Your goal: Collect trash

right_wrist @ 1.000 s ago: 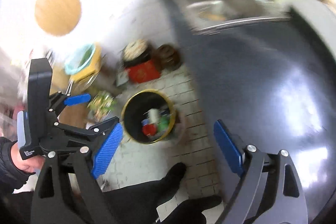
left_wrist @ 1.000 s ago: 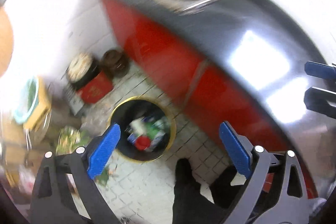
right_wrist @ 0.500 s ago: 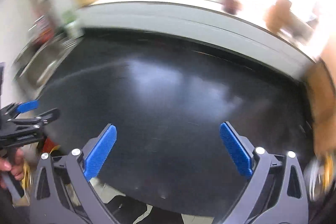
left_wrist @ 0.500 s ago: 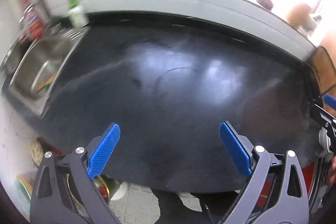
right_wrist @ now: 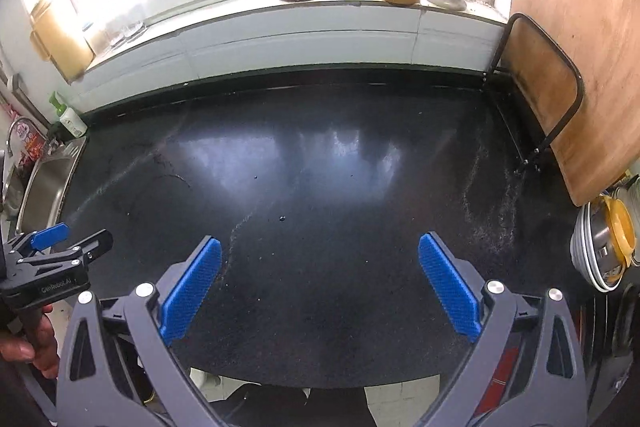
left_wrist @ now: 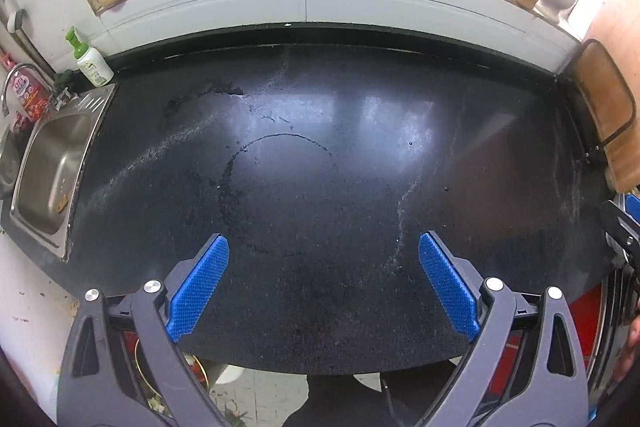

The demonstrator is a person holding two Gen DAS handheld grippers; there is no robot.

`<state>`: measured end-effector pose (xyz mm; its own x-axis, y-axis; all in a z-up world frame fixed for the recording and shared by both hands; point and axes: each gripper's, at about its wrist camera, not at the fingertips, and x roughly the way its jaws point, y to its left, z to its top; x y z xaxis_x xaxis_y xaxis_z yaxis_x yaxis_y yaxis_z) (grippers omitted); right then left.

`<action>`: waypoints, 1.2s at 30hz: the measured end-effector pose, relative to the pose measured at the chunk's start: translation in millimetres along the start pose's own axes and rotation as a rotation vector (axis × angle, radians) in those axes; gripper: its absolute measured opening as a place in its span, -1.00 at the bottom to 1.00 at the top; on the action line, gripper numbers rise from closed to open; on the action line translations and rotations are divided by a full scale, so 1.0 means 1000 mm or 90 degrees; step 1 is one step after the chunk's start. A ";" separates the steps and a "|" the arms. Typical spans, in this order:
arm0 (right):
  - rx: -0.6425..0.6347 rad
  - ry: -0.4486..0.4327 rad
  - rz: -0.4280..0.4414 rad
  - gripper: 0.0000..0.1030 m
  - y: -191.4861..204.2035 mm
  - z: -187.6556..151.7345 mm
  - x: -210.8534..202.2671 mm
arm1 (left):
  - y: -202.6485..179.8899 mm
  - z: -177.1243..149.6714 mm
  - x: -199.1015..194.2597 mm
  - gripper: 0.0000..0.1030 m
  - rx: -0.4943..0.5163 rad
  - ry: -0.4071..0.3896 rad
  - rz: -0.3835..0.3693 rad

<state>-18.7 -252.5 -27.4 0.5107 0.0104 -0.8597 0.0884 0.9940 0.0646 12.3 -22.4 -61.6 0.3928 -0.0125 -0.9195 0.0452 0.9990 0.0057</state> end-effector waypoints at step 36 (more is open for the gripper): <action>-0.031 0.013 0.013 0.86 0.025 0.006 0.001 | 0.016 -0.006 -0.004 0.81 -0.014 -0.009 0.010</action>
<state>-10.6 -228.1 -23.9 0.4946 0.0333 -0.8685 0.0359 0.9976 0.0586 5.5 -6.0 -60.2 0.4068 0.0030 -0.9135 0.0187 0.9998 0.0116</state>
